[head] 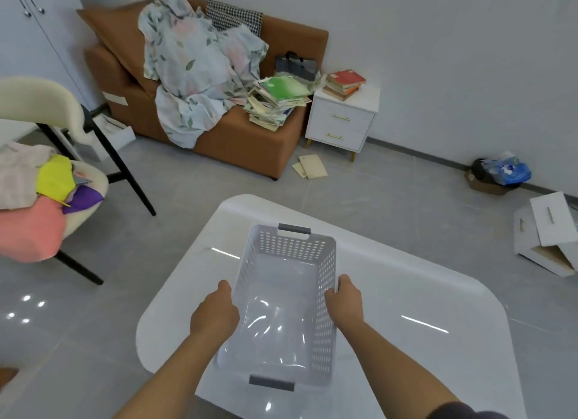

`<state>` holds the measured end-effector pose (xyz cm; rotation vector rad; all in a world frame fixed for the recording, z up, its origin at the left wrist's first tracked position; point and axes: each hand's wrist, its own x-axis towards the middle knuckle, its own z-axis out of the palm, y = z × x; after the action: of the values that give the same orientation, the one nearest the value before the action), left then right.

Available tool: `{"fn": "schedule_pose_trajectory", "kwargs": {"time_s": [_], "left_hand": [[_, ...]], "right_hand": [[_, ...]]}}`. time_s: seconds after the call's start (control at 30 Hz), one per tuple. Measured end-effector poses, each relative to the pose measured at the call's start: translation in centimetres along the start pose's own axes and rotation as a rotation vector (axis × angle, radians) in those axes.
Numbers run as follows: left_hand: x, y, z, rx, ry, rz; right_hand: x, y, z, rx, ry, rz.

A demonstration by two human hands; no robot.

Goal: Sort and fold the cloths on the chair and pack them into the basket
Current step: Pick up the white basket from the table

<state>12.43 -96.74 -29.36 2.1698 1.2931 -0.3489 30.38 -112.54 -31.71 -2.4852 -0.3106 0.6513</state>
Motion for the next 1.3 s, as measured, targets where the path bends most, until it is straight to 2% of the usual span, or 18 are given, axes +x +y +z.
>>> {"fn": "schedule_pose_trajectory", "kwargs": {"time_s": [0.3,0.5,0.73,1.03,1.3], "left_hand": [[8.4,-12.0,-10.0,-0.080,0.043,-0.044],[13.5,-21.4,-18.4,-0.035,0.021,0.002],[21.4,-28.7,-25.8,0.041,0.002,0.032],[32.8,-35.4,-30.3,0.057,0.041,0.047],[44.9,-39.5,-28.4,0.080,-0.117,0.108]], "right_hand": [[0.8,-15.4,9.5,-0.041,-0.022,-0.083],[-1.5,-24.9,18.1,0.003,-0.003,-0.010],[-0.3,-34.2,26.1,0.038,-0.005,0.024],[4.7,-42.7,34.5,0.031,-0.069,0.080],[8.9,-44.2,43.4,-0.026,-0.131,0.261]]}}
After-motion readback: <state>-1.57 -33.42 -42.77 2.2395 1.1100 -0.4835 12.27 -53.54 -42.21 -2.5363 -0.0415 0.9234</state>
